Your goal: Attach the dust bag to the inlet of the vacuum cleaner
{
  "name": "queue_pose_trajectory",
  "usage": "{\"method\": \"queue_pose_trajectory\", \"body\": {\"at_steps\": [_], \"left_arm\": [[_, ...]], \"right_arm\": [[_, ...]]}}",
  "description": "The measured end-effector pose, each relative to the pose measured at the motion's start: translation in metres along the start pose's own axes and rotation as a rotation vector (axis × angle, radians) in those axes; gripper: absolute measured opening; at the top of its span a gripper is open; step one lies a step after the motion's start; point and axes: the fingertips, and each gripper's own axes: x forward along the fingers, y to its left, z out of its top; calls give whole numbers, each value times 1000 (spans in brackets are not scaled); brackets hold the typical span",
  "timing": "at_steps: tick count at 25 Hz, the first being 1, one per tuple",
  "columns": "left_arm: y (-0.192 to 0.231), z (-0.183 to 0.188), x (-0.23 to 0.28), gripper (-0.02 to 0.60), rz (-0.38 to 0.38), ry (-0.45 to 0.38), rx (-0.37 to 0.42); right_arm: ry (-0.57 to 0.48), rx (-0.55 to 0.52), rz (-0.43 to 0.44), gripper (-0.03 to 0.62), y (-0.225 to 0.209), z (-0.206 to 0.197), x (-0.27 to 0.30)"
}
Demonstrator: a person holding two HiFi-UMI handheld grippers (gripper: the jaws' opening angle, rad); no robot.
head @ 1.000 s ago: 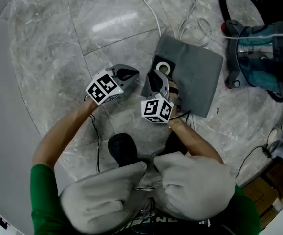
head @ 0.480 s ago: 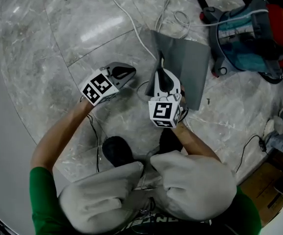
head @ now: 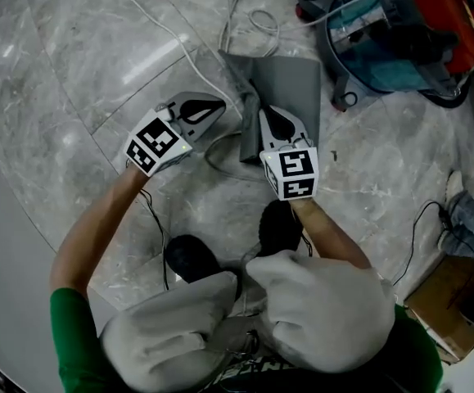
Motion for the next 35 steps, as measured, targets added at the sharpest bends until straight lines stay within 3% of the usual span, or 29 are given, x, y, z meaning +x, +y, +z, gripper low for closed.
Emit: {"method": "queue_pose_trajectory", "body": {"at_steps": [5,12,18,25,29,35], "left_arm": [[23,23,2,2,1,-20,55],[57,89,15,2,-42,-102,161],[50,157,34,2,-212,-140,262],[31,218,45,5,-439,-97,381],[12,234,49,5,-566,-53,378],[-10,239,47,5,-661,21,365]], "right_arm": [[-33,-36,100,14,4,17,-12],[-84,-152,126,14,-2,55,-37],[-144,-194,180,14,-8,108,-71],[-178,-180,221,14,-23,162,-121],[-158,-198,203,14,-38,172,-142],[-199,-149,109,14,-63,187,-168]]}}
